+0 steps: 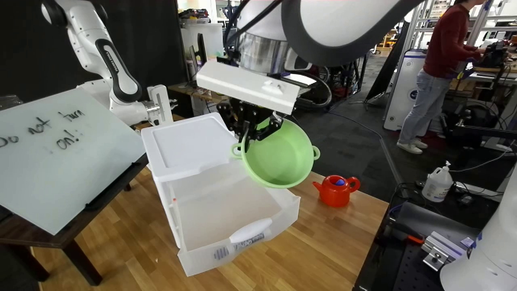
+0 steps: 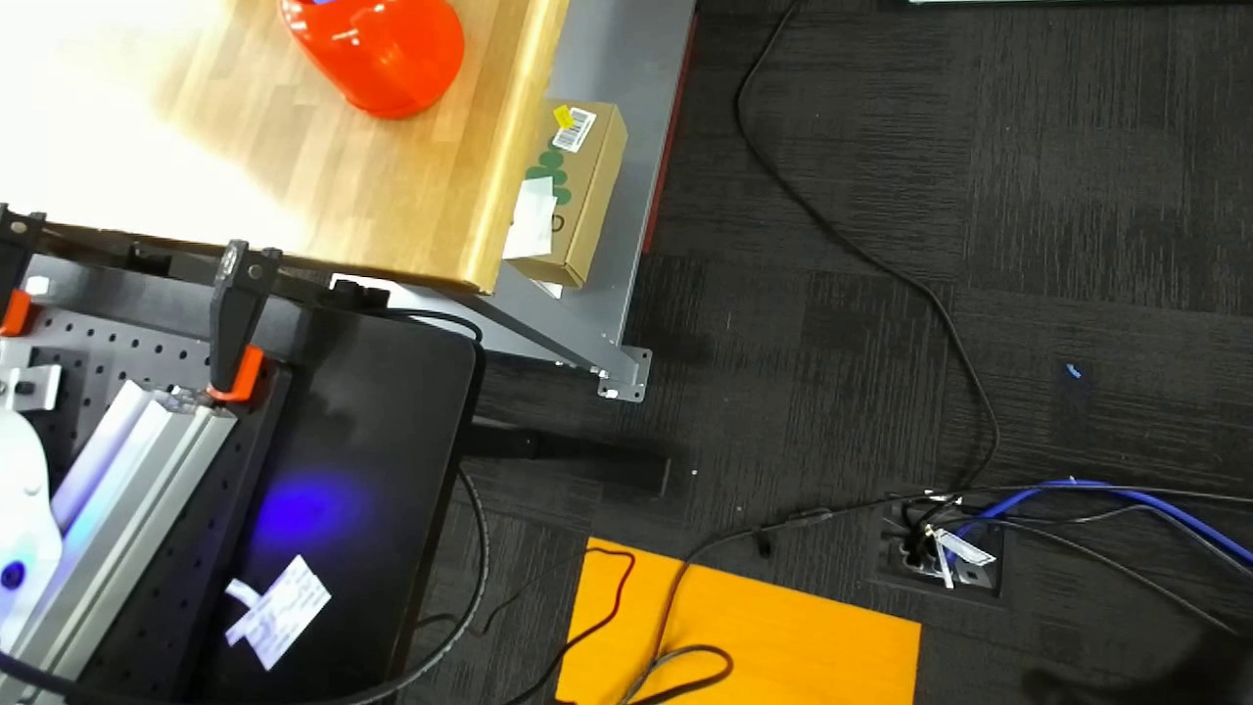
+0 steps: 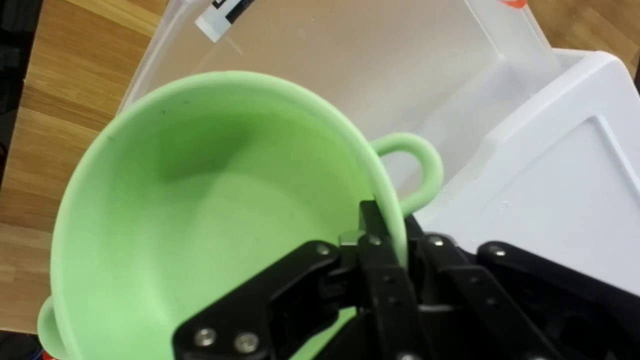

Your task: Pick the green pot and put it in the drawer on the table

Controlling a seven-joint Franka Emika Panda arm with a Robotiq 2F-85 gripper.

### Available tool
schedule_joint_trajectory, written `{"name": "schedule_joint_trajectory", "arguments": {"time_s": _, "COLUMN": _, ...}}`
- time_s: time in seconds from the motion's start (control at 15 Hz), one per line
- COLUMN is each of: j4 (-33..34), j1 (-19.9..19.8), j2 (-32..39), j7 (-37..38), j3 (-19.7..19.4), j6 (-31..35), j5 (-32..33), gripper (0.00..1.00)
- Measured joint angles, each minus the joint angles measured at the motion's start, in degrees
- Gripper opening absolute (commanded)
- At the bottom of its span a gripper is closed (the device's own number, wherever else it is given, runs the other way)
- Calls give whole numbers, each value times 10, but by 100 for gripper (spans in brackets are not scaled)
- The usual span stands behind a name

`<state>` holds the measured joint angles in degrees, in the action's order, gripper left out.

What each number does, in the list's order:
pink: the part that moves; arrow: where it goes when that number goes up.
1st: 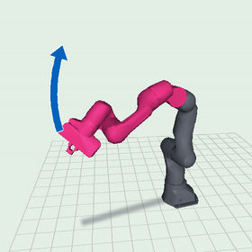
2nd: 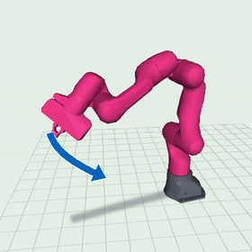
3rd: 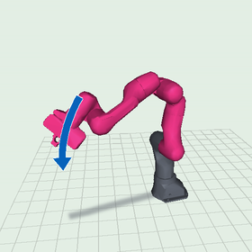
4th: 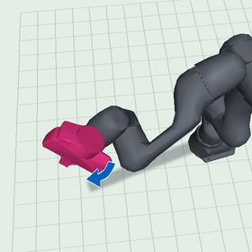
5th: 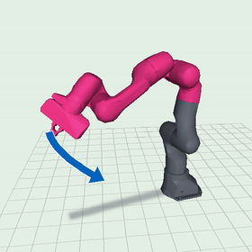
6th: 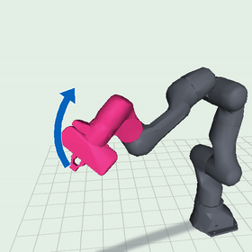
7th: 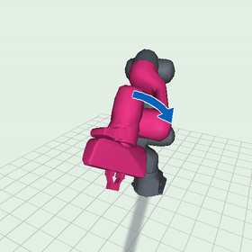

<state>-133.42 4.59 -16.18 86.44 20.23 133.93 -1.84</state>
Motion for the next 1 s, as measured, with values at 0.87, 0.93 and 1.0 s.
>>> {"name": "schedule_joint_trajectory", "arguments": {"time_s": 0.87, "j4": 91, "j1": 32, "j2": 106, "j7": 12, "j3": 1, "j6": -73, "j5": 77, "gripper": 9}}
{"name": "schedule_joint_trajectory", "arguments": {"time_s": 0.93, "j4": 92, "j1": 33, "j2": 106, "j7": 12, "j3": 1, "j6": -74, "j5": 77, "gripper": 9}}
{"name": "schedule_joint_trajectory", "arguments": {"time_s": 1.0, "j4": 92, "j1": 33, "j2": 106, "j7": 12, "j3": 1, "j6": -74, "j5": 77, "gripper": 2}}
